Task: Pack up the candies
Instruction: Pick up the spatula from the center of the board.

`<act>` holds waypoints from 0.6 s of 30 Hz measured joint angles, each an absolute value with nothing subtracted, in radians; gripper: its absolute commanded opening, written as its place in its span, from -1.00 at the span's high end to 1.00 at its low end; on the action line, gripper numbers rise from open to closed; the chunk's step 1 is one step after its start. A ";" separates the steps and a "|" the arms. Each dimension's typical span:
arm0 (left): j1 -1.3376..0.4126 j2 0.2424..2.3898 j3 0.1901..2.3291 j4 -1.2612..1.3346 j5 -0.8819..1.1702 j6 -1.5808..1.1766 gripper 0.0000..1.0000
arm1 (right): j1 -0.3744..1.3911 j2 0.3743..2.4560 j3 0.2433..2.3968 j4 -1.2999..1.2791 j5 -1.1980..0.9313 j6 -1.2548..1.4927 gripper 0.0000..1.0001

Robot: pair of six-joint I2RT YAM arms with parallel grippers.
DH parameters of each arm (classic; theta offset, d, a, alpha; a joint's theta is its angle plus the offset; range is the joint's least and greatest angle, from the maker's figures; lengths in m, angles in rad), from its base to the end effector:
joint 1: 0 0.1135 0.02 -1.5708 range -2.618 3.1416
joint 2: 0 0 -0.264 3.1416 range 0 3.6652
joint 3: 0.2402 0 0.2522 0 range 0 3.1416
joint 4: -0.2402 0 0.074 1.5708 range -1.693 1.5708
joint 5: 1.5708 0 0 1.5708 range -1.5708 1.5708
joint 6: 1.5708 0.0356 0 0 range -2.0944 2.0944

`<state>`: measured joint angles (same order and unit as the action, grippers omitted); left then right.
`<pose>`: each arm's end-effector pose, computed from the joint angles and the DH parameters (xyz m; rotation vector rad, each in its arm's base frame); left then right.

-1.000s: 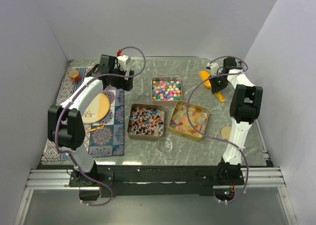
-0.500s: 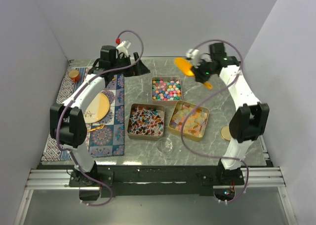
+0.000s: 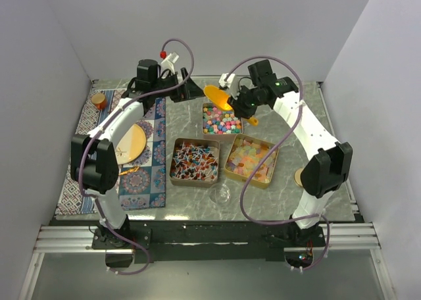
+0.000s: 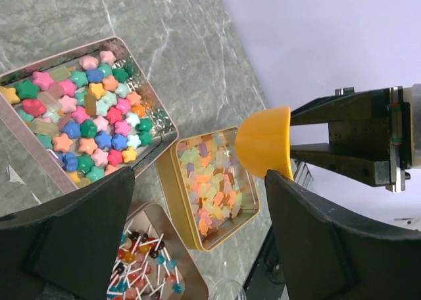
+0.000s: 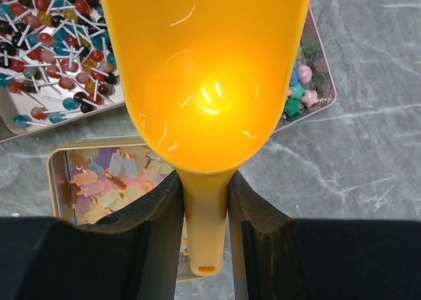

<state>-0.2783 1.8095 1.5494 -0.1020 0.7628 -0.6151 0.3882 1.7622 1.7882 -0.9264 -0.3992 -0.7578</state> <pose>0.4046 -0.1412 0.3297 0.2092 2.0487 -1.3099 0.3464 0.1566 0.3553 -1.4409 1.9218 0.3231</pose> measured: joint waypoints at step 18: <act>-0.238 1.742 1.500 -0.117 0.853 -0.596 -0.74 | 0.422 1.782 1.828 -0.961 -0.287 -0.780 1.00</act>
